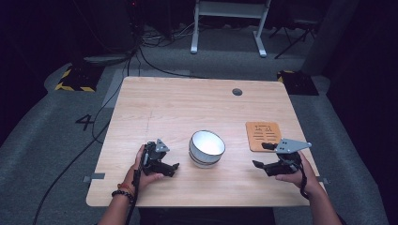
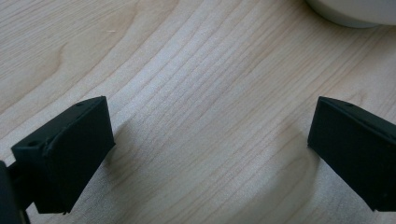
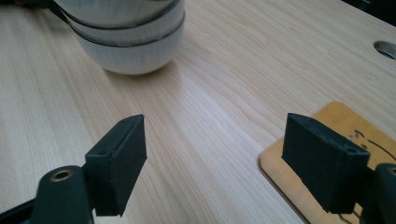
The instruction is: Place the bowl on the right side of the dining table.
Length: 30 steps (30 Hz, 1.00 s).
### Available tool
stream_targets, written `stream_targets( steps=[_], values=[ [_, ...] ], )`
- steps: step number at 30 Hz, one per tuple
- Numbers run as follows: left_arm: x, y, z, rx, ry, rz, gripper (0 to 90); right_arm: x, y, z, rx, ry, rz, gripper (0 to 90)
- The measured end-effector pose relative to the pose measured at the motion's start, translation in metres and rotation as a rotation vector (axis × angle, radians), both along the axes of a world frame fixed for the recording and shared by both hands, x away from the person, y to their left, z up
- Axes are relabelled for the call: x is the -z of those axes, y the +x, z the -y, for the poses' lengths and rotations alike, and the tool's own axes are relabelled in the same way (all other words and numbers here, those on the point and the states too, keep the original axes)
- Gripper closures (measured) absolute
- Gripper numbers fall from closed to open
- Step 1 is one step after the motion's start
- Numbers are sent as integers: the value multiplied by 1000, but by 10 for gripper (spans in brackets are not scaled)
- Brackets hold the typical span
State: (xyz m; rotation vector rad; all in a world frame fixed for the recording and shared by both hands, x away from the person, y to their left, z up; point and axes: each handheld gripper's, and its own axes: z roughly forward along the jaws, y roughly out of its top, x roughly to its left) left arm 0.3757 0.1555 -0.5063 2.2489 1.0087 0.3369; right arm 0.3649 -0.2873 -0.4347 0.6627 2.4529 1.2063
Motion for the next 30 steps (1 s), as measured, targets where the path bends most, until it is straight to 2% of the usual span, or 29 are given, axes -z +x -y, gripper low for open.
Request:
stream_targets(
  steps=[2, 14, 30],
  values=[
    [0, 0, 0, -1, 0, -1, 4, -2, -1, -7, -33, 31, -11, 216],
    [0, 0, 0, -2, 0, -2, 4, -8, 0, -35, -99, 30, -7, 216],
    [0, 0, 0, -3, 0, -3, 4, -15, 4, -64, -155, 39, 1, 221]
  ],
)
